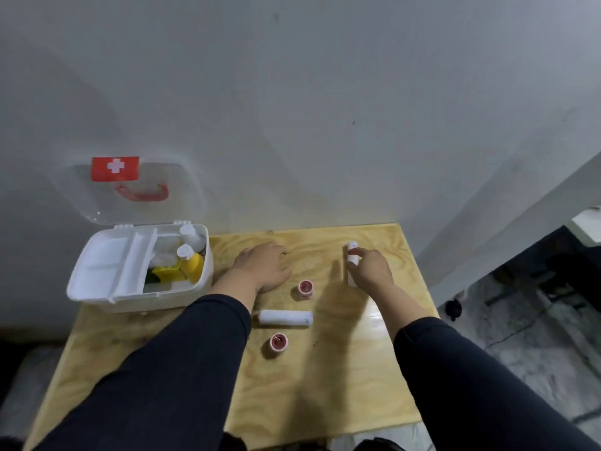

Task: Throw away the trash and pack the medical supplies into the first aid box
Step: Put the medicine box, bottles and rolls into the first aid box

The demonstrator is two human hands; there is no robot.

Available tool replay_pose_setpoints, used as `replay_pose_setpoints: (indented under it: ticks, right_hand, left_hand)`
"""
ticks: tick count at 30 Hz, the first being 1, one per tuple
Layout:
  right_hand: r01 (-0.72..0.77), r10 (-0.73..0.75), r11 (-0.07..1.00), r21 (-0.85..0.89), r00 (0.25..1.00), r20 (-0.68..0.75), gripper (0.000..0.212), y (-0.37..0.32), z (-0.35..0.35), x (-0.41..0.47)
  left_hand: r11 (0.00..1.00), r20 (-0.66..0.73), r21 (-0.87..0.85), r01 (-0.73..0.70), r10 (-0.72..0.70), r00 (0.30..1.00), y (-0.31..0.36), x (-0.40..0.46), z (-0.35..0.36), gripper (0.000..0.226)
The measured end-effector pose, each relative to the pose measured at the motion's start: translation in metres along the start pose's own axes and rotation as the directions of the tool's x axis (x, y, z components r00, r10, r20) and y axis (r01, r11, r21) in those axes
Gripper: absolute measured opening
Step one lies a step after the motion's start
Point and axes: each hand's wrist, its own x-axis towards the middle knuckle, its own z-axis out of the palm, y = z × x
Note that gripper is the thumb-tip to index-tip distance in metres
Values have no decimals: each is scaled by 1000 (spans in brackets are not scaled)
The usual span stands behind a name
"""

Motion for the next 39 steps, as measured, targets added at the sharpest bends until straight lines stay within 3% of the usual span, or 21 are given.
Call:
replay_pose_setpoints:
  ticks: [7, 15, 21, 24, 28, 32, 35, 39]
  right_hand:
    - [58, -57, 998, -14, 995, 81, 36, 13, 5, 14]
    - [249, -290, 944, 216, 938, 189, 41, -33, -17, -19]
    - [447, -460, 887, 118, 828, 322, 34, -70, 4, -62]
    - [607, -547, 795, -27, 734, 403, 35, -71, 27, -74]
    - [669, -547, 736, -105, 679, 490, 32, -62, 46, -84]
    - [663, -556, 744, -85, 685, 471, 33, -56, 58, -83]
    - [599, -547, 801, -9, 738, 395, 33, -55, 61, -79]
    - [393, -461, 877, 276, 849, 257, 34, -73, 43, -74]
  left_hand:
    - [992, 0, -61, 113, -113, 994, 4, -7, 25, 56]
    - [982, -55, -119, 145, -152, 987, -3, -44, 12, 57]
    - [973, -149, -104, 204, -218, 965, -24, -86, -1, 54]
    - [971, -159, -91, 221, -233, 959, -33, -104, 8, 53]
    - [968, -186, -119, 222, -241, 952, -39, -116, 22, 54]
    - [966, -189, -134, 223, -245, 951, -42, -121, 26, 54]
    - [962, -195, -151, 227, -255, 947, -42, -125, 23, 51]
    - [953, -239, -184, 241, -281, 929, -40, -124, 8, 44]
